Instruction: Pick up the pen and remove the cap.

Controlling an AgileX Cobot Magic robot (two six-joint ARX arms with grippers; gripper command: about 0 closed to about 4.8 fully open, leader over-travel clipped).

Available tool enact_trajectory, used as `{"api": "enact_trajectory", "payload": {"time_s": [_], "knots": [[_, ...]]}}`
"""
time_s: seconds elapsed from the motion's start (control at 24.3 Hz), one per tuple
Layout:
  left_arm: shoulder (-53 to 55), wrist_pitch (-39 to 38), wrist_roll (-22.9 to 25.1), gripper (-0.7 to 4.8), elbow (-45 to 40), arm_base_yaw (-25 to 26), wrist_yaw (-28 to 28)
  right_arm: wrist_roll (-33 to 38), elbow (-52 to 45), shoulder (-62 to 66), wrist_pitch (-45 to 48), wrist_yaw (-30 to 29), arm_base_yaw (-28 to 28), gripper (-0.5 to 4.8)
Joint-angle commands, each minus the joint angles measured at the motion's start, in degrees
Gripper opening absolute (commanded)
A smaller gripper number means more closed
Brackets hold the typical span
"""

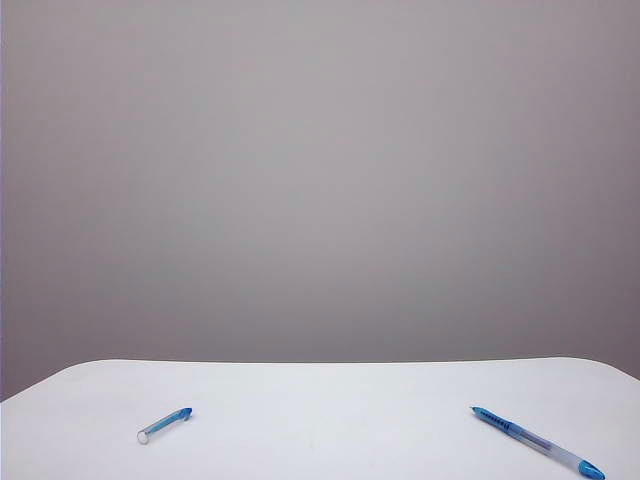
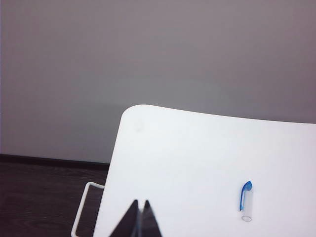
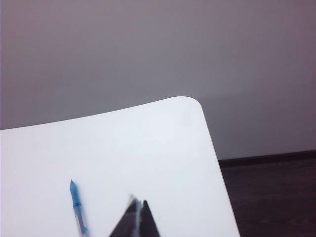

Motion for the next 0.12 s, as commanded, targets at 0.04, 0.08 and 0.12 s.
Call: {"api": "enact_trajectory", "payload": {"time_s": [0.04,0.08,0.12], "knots": [[0.0,-0.5,0.0,-0.02,0.0,0.1,0.4,-0.2,-0.4,0.0,0.4,0.3,0.0,0.0],[0.0,-0.5,0.0,-0.02,0.0,0.1,0.4,-0.2,-0.4,0.0,0.4,0.3,0.0,0.0],[0.0,-0.5,0.0,-0.01,0.0,0.1,0.4,-0.2,-0.4,0.0,0.4,0.3,0.0,0.0]]}}
